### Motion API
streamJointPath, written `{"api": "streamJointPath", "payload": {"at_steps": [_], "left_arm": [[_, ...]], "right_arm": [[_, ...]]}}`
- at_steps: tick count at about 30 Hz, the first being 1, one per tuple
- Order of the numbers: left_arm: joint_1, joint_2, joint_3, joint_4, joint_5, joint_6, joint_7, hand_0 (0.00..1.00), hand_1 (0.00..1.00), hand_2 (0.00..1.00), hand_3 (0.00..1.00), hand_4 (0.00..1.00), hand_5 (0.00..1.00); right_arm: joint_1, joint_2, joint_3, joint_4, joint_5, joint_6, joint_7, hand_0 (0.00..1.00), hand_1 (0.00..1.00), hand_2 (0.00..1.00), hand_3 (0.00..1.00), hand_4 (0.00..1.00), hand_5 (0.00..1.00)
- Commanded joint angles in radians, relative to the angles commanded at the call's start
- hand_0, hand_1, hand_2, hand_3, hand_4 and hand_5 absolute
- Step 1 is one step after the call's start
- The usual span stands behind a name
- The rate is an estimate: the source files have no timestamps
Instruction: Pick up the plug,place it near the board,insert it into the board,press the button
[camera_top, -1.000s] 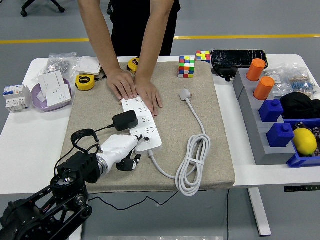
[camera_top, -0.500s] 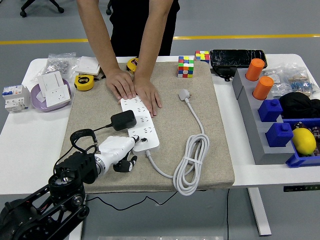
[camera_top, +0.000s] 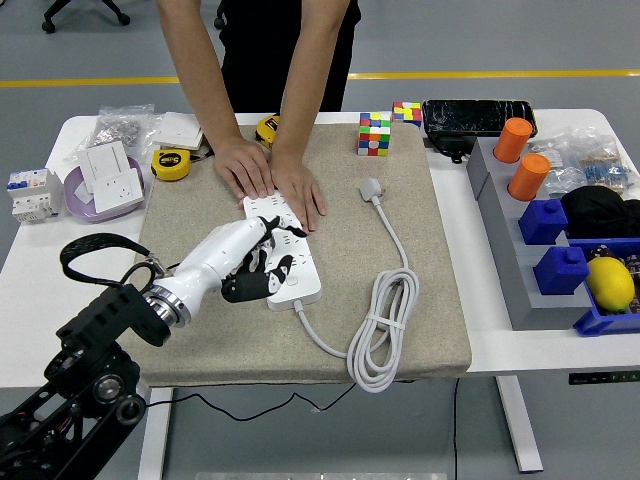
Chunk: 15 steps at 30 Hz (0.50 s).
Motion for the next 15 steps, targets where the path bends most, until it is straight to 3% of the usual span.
{"api": "streamJointPath", "payload": {"at_steps": [2,3,6,8,9,15], "left_arm": [[0.016,-0.012,-0.019,0.031,-0.085,0.067,-0.083,0.262,0.174,0.265,0.651,0.645,0.173],[0.022,-0.015,-0.024,0.039,-0.13,0.094,-0.126,0.93,0.998,0.998,0.979,0.998,0.488],[0.047,-0.026,-0.045,0.058,-0.26,0.119,-0.221,0.93,0.998,0.998,0.979,0.998,0.488],[0.055,-0.025,-0.056,0.065,-0.338,0.121,-0.24,0.93,0.998,0.998,0.979,0.998,0.488],[0.06,-0.023,-0.061,0.069,-0.383,0.122,-0.243,0.998,0.998,0.998,0.998,0.998,0.516],[0.075,-0.005,-0.072,0.095,-0.63,0.112,-0.226,0.998,0.998,0.998,0.998,0.998,0.539]], "right_arm": [[0.0,0.0,0.0,0.0,0.0,0.0,0.0,0.795,0.703,0.712,0.752,0.998,0.998],[0.0,0.0,-0.001,0.0,0.001,0.0,0.0,0.796,0.703,0.712,0.753,0.998,0.998],[-0.001,0.0,0.003,0.0,-0.003,0.0,-0.001,0.796,0.703,0.712,0.753,0.998,0.998],[-0.002,0.0,0.004,0.0,-0.003,0.0,-0.002,0.796,0.703,0.712,0.753,0.998,0.998],[-0.002,-0.001,0.004,0.0,-0.003,0.0,-0.002,0.795,0.703,0.712,0.752,0.998,0.998],[0.0,0.0,0.002,0.0,0.002,0.0,0.0,0.795,0.703,0.712,0.752,0.998,0.998]]}}
